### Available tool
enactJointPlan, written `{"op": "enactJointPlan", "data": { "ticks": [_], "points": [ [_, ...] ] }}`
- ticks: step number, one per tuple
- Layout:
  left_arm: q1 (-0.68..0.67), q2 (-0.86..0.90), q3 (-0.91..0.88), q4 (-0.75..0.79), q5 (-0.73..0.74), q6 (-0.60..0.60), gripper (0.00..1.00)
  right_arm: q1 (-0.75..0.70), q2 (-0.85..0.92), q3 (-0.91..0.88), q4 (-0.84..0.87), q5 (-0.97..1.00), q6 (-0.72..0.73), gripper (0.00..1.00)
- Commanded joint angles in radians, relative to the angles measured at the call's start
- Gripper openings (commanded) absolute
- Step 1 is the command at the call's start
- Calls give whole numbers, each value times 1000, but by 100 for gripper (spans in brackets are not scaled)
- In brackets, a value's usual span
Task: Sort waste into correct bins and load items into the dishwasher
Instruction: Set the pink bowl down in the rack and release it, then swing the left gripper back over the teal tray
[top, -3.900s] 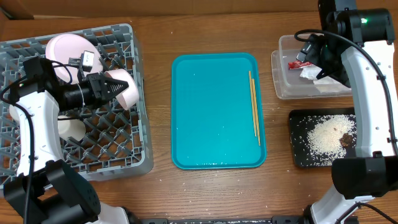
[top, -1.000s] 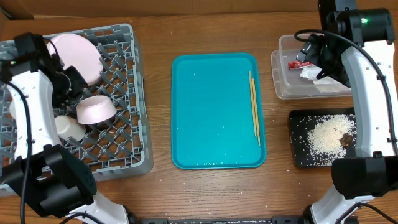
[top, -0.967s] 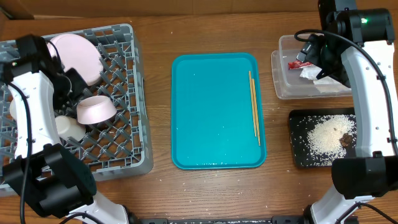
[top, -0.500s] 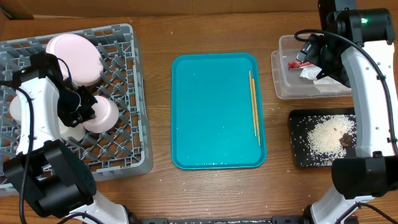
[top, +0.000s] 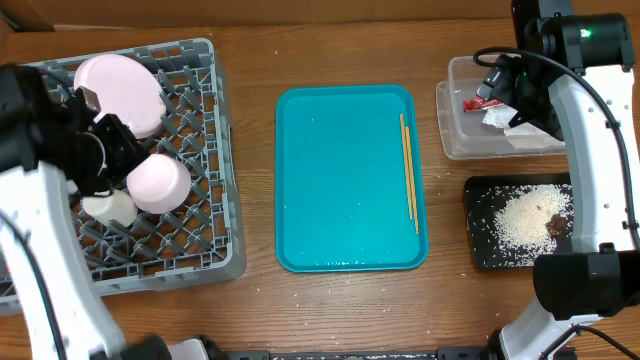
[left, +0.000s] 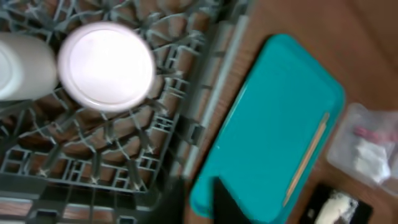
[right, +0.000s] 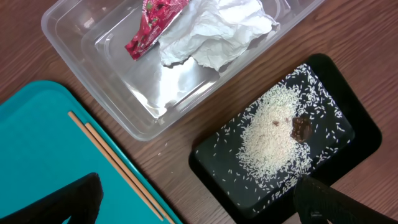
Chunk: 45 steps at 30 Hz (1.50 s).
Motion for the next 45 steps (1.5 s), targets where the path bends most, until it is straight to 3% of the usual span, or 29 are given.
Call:
{"op": "enactJointPlan", "data": {
  "ticks": [1, 4, 13, 18, 22, 29, 45],
  "points": [
    [-13, -57, 15, -35, 95, 30, 59, -1, -23, 20, 1, 3, -8, 100],
    [-44, -68, 15, -82, 150, 80, 75, -1, -23, 20, 1, 3, -8, 100],
    [-301, -67, 5, -114, 189, 117, 78, -1, -23, 20, 1, 3, -8, 100],
    [-509, -66, 5, -78, 158, 97, 88, -1, -23, 20, 1, 3, -8, 100],
    [-660, -58, 5, -47, 29, 2, 100, -1, -23, 20, 1, 3, -8, 100],
    [-862, -5, 5, 5, -86, -87, 100, -1, -23, 20, 1, 2, -8, 100],
    [-997, 171, 5, 31, -81, -108, 100, -1, -23, 20, 1, 3, -8, 100]
  ]
}}
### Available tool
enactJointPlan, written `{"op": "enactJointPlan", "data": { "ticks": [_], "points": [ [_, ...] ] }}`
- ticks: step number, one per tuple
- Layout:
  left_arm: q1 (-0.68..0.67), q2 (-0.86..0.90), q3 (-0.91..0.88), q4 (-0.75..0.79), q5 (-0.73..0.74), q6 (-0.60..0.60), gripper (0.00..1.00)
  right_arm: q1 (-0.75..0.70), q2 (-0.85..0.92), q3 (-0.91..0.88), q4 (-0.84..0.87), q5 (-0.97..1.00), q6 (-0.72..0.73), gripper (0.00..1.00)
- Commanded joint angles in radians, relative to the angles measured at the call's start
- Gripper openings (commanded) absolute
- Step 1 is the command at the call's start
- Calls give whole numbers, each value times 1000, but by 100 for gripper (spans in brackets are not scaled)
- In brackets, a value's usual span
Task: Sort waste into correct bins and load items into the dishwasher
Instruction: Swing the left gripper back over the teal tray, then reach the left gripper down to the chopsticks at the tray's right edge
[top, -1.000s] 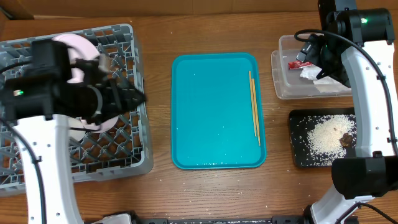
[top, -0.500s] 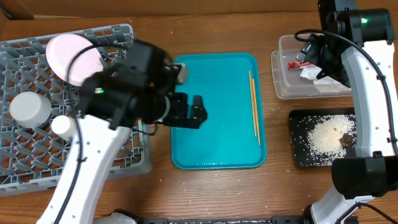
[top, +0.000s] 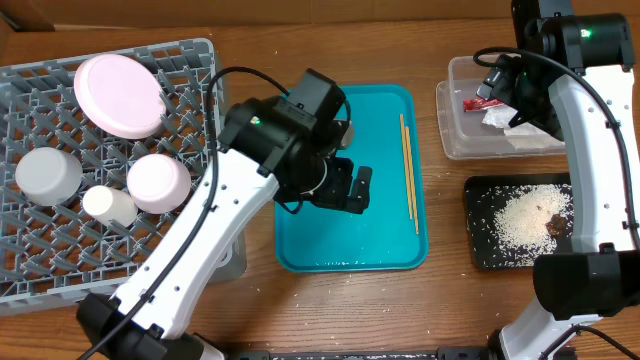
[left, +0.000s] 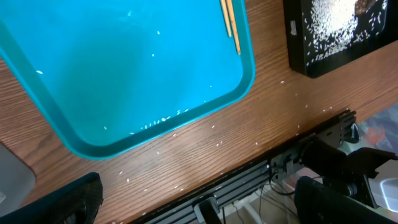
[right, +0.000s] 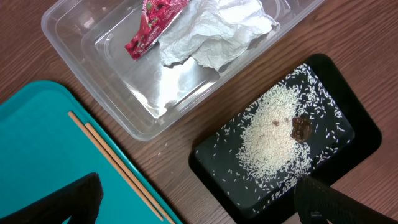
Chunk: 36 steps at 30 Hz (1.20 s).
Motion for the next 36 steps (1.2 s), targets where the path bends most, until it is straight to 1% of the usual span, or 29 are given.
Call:
{"op": "enactJointPlan", "data": {
  "ticks": [1, 10, 14, 17, 19, 22, 27, 32, 36],
  "points": [
    [-14, 27, -1, 15, -13, -10, 100, -1, -23, 20, 1, 3, -8, 100],
    [-36, 49, -1, 26, -2, -9, 100, -1, -23, 20, 1, 3, -8, 100],
    [-75, 49, -1, 69, -3, -9, 91, -1, -23, 20, 1, 3, -8, 100],
    [-112, 50, -1, 127, -18, -9, 89, -1, -23, 20, 1, 3, -8, 100],
    [-129, 52, -1, 164, -45, -16, 83, -1, -23, 20, 1, 3, -8, 100],
    [-145, 64, -1, 216, -69, -43, 83, -1, -23, 20, 1, 3, -8, 100],
    [-153, 108, -1, 304, -70, -44, 83, -1, -23, 20, 1, 3, -8, 100],
    [-154, 182, -1, 339, -69, -45, 76, -1, -23, 20, 1, 3, -8, 100],
    [-155, 241, -1, 344, -70, -74, 73, -1, -23, 20, 1, 2, -8, 100]
  ]
}}
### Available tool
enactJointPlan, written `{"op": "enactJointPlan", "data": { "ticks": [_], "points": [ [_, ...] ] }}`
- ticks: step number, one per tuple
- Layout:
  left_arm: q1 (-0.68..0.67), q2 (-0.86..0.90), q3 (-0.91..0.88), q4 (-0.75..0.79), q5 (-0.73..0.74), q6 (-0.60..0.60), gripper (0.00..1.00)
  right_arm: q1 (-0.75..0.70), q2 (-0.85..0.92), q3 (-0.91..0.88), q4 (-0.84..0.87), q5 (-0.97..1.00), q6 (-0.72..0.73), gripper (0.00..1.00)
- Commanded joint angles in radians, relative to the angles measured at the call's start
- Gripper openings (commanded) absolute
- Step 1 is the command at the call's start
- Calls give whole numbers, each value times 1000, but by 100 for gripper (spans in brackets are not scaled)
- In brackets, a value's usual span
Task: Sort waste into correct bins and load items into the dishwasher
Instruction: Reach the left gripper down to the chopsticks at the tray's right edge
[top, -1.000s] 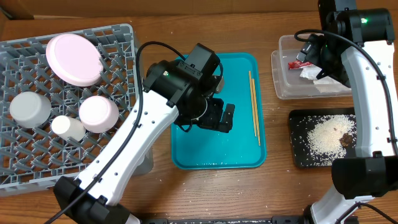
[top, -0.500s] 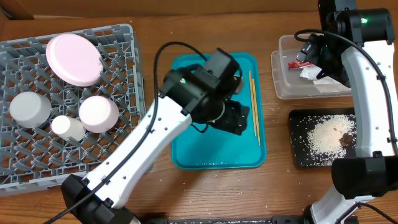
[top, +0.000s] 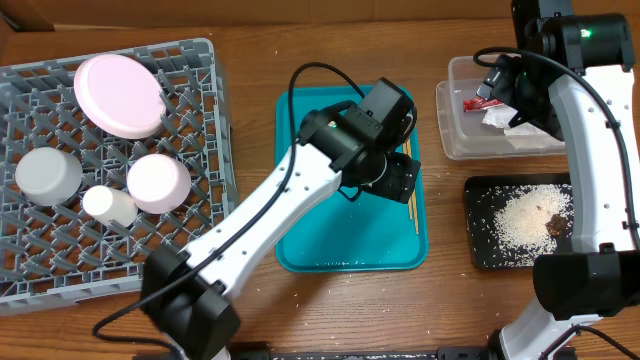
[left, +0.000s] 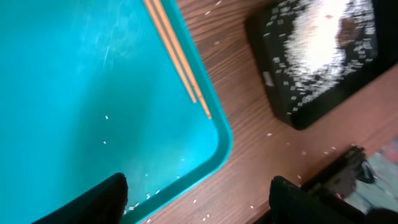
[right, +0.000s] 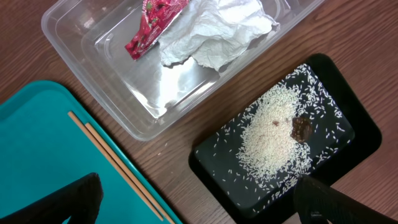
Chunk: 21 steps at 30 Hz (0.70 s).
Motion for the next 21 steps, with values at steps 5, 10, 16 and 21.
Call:
{"op": "enactJointPlan", "data": {
  "ticks": [5, 10, 16, 21],
  "points": [
    [-6, 111, 0, 64, -61, -80, 56, -1, -23, 20, 1, 3, -8, 100],
    [-8, 156, 0, 151, -247, -187, 53, -1, -23, 20, 1, 3, -8, 100],
    [-14, 208, 0, 276, -330, -204, 41, -1, -23, 20, 1, 3, -8, 100],
    [-43, 237, 0, 321, -389, -224, 39, -1, -23, 20, 1, 3, -8, 100]
  ]
}}
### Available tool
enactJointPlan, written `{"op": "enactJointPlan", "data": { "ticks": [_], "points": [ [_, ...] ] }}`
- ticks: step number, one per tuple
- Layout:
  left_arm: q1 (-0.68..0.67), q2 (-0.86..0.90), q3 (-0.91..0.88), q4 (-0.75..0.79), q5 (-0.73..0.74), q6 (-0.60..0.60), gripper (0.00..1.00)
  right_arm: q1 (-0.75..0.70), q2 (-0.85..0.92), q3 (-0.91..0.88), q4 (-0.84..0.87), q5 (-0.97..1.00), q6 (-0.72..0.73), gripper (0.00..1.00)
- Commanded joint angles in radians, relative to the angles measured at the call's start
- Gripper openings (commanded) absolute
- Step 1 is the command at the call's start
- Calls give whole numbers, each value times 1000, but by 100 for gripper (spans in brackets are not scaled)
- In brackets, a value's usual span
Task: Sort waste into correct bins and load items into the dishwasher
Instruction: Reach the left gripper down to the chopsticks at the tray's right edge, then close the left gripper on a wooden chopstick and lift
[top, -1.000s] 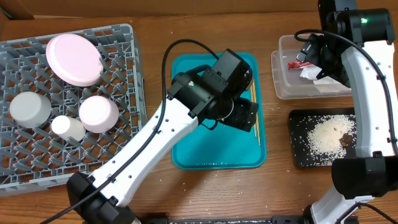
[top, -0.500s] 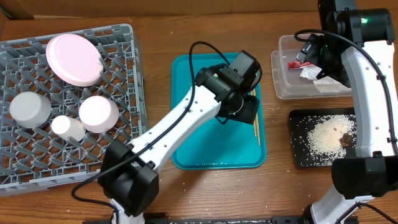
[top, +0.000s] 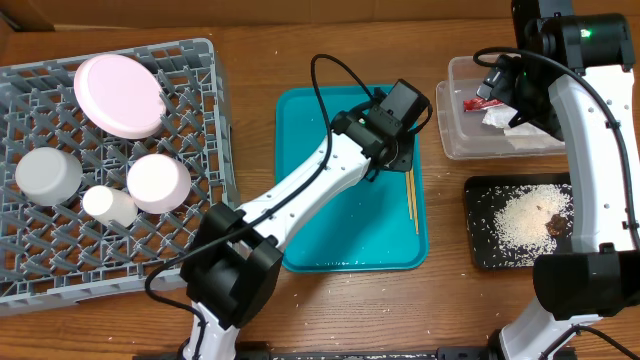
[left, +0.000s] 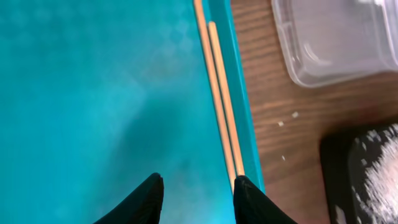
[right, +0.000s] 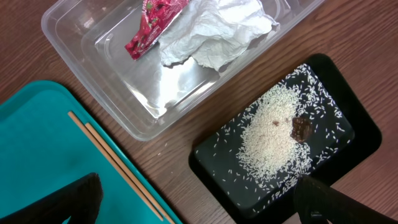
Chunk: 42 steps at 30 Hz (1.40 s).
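Observation:
Two wooden chopsticks (top: 409, 185) lie side by side along the right edge of the teal tray (top: 320, 210). My left gripper (top: 396, 158) hangs low over that side of the tray, open and holding nothing. In the left wrist view the chopsticks (left: 219, 106) run just past the right fingertip (left: 247, 190), with the gap of the left gripper (left: 198, 186) over bare tray. My right gripper (right: 199, 205) is open and empty, high above the clear bin (right: 81, 43), and the chopsticks (right: 118, 165) show at its lower left.
The grey dish rack (top: 218, 120) on the left holds a pink plate (top: 118, 95), a pink bowl (top: 158, 182), a white cup (top: 110, 205) and a grey bowl (top: 48, 172). The clear bin (top: 452, 140) holds a red wrapper (top: 472, 103) and tissue (top: 497, 117). A black tray (top: 480, 250) carries rice.
My left gripper has moved toward the far end of the tray and come down closer to it, its fingers now beside the chopsticks. The right arm has not moved.
My left gripper was over the dish rack beside the pink bowl. Then it was above the middle of the teal tray, then over the tray's right side near the chopsticks. Now it sits low beside them. The right gripper stayed over the bins throughout.

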Motion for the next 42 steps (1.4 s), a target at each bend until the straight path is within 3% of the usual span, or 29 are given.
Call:
{"op": "enactJointPlan", "data": {
  "ticks": [1, 11, 22, 32, 42],
  "points": [
    [-38, 40, 0, 37, -93, -32, 39, -1, -23, 20, 2, 3, -9, 100],
    [-112, 108, 0, 178, -373, -32, 39, -1, -23, 20, 2, 3, -9, 100],
    [-118, 195, 0, 264, -379, -49, 34, -1, -23, 20, 2, 3, -9, 100],
    [-112, 256, 0, 267, -390, -276, 33, -1, -23, 20, 2, 3, -8, 100],
    [-111, 256, 0, 286, -364, -279, 33, -1, -23, 20, 2, 3, -8, 100]
  ]
}}
